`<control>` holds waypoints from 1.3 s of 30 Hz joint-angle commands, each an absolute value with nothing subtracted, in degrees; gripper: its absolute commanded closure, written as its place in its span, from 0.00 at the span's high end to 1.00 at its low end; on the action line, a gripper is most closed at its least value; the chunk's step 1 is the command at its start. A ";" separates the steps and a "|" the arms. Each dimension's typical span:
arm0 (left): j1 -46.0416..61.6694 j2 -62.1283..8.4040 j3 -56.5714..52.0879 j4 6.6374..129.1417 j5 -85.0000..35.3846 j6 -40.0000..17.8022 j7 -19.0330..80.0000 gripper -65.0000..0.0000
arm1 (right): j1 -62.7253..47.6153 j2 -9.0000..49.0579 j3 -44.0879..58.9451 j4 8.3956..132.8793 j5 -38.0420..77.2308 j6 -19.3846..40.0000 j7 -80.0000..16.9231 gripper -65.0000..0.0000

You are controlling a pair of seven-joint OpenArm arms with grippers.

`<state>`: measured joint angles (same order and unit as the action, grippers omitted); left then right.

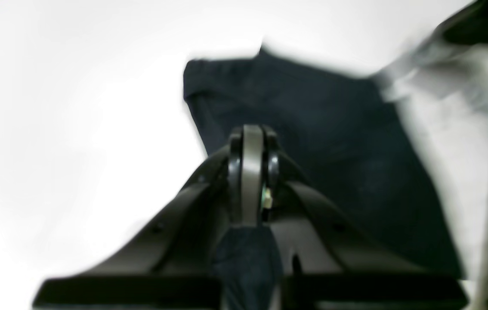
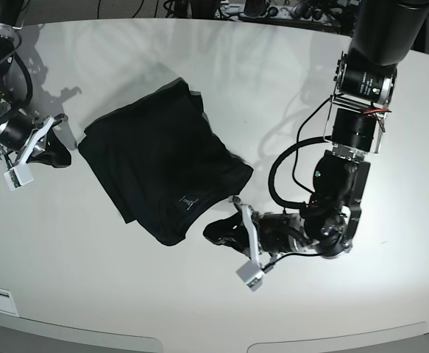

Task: Fold the T-shirt properly
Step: 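Press and square the folded bundle with both grippers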

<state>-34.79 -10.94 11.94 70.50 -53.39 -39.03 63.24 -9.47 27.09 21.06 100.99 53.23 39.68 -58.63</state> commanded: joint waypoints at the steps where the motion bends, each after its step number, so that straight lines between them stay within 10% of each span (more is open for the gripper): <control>1: -35.75 -12.32 9.21 71.24 -57.30 -39.40 65.73 0.00 | -8.84 27.79 20.91 101.84 52.36 40.00 -56.34 0.00; 7: -27.73 -16.23 6.42 72.25 -68.45 -39.75 76.99 0.00 | -8.19 27.64 14.83 100.73 39.94 39.64 -47.90 0.00; 16: -19.49 -15.22 16.21 74.24 -51.59 -39.29 66.76 0.00 | -7.79 27.64 10.50 100.71 36.99 38.37 -47.81 0.00; 24: -23.59 -14.92 25.63 70.39 -34.15 -36.36 49.43 0.00 | -11.60 27.44 10.48 100.79 42.22 38.83 -50.11 0.00; 39: -35.86 -11.42 22.90 66.92 -35.99 -37.69 54.96 0.00 | -14.48 26.04 16.23 105.12 47.24 38.59 -51.79 0.00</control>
<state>-33.39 -11.40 23.46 65.89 -34.65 -37.91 56.53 -15.14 24.95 15.79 103.94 46.02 38.39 -53.32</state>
